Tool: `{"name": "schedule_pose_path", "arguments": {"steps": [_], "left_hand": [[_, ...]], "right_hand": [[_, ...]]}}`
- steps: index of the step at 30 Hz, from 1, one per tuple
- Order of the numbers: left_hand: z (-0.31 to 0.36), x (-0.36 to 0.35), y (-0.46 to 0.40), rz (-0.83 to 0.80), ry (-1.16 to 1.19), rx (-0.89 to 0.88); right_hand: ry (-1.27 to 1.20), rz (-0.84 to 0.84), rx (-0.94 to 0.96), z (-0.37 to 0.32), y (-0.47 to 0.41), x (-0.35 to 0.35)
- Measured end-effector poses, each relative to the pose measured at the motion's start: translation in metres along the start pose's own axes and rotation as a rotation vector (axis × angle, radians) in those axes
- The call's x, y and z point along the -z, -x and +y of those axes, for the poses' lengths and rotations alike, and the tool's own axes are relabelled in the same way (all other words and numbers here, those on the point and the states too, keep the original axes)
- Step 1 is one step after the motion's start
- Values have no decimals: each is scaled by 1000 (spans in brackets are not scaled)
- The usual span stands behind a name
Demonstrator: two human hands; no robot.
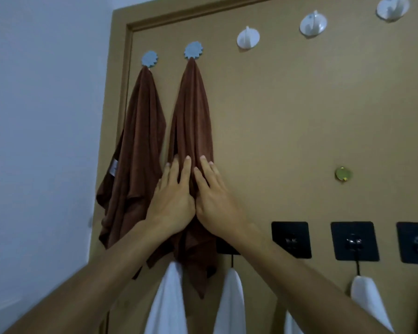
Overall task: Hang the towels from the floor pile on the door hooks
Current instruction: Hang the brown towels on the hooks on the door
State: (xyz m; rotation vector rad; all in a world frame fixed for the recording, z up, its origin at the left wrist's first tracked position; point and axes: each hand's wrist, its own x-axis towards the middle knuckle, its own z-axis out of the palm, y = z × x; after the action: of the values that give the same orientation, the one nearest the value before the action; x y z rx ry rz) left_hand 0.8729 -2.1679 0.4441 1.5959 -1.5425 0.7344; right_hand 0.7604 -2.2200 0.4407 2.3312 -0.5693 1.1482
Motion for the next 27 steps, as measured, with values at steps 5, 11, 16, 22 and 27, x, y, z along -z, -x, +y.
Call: {"name": "schedule_pose_path", "arguments": {"steps": [5, 11, 16, 22, 27], "left_hand": [[24, 21, 22, -169, -101, 51], [44, 57, 53, -248, -85, 15], [57, 80, 83, -272, -39, -12], [89, 102, 107, -302, 8, -78], [133, 120, 121, -293, 39, -138]], "right_hand": [[-157, -229, -101, 0, 29, 40], [-74, -333, -240, -1, 61, 86], [-21, -342, -412, -15, 91, 108], [-13, -269, -603, -17, 133, 157], [-6, -233, -738, -19, 168, 205]]}}
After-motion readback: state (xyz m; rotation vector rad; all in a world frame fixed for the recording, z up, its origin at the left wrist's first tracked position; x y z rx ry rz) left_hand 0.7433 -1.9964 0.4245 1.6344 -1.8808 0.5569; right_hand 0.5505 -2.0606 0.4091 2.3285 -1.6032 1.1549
